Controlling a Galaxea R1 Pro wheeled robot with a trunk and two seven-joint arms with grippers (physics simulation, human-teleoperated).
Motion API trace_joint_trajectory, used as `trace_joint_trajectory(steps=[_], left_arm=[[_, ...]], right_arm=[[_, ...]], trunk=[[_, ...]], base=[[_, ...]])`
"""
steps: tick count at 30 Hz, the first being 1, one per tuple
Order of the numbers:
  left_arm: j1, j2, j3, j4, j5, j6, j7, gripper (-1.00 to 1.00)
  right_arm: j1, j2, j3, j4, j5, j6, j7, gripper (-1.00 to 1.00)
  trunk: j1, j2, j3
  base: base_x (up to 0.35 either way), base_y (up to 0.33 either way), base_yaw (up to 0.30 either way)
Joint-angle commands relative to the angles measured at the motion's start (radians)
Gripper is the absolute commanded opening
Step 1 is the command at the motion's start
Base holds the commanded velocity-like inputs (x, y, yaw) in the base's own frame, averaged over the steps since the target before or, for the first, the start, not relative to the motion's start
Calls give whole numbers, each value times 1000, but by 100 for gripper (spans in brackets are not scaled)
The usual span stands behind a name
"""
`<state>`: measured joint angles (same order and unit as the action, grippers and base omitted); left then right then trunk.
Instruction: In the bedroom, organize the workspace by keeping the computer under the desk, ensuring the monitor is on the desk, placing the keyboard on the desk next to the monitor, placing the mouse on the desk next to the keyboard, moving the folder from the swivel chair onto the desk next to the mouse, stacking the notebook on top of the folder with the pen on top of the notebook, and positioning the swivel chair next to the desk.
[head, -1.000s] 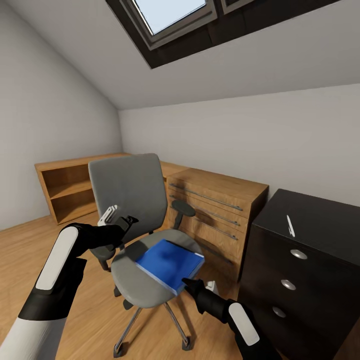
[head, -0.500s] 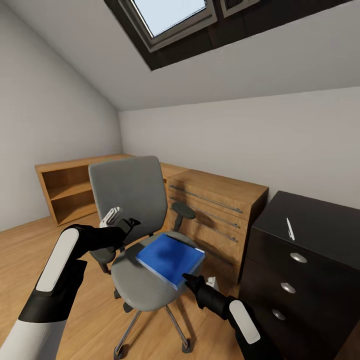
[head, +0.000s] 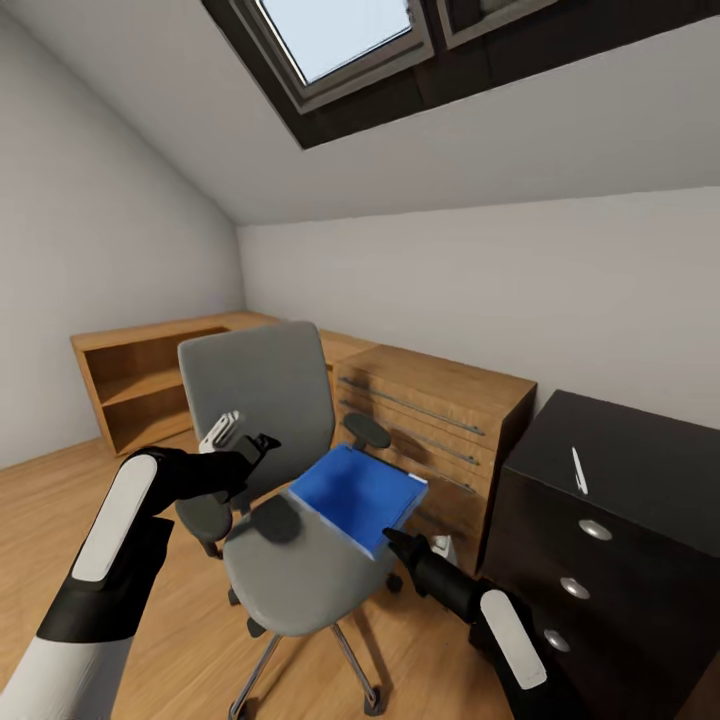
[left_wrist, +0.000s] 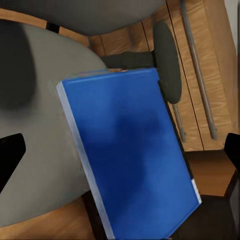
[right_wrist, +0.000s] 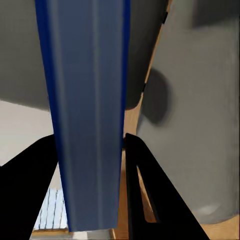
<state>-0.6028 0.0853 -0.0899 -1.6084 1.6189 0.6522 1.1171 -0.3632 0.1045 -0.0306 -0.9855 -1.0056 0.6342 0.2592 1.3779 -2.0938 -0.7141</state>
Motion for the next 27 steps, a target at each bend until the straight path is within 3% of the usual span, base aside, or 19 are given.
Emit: trace_joint_trajectory(steps=[1,7,8,13,19,22,24,27], left_arm=[[-3,0,-1,-1,6,4,7,100],[-10,-1,-1,-1,5,6,7,100],[-10,-1,-1,-1,5,7,7,100],[-4,1,-2,-1,4,9,7,100],[0,0,-5,-1,-5,9,7,100],[2,-2,-9,0,-7,9,7,100],[3,-3,-23,1,-8,8,7,100],[3,-4,-90,2,-12,1,6,100]], right_arm=[[8,-7,-3,-18,2,6,1,-100],[58,-61,-2,-87,9,7,0,-100],[72,-82,-1,-95,10,7,1,-100],[112,-135,5,-120,15,9,3,-100],[162,-158,48,-146,38,71,3,-100],[176,-186,59,-203,52,95,2,-100],[180,-207,59,-250,56,102,1,-100],[183,-254,56,-348,58,111,-1,-100]], trunk=[[-4,7,2],[-27,49,21],[-31,56,24],[-50,91,40],[-73,133,58],[-85,154,68],[-92,168,74],[-104,189,84]], base=[[0,0,0],[0,0,0],[0,0,0],[0,0,0],[0,0,0],[0,0,0],[0,0,0],[0,0,0]])
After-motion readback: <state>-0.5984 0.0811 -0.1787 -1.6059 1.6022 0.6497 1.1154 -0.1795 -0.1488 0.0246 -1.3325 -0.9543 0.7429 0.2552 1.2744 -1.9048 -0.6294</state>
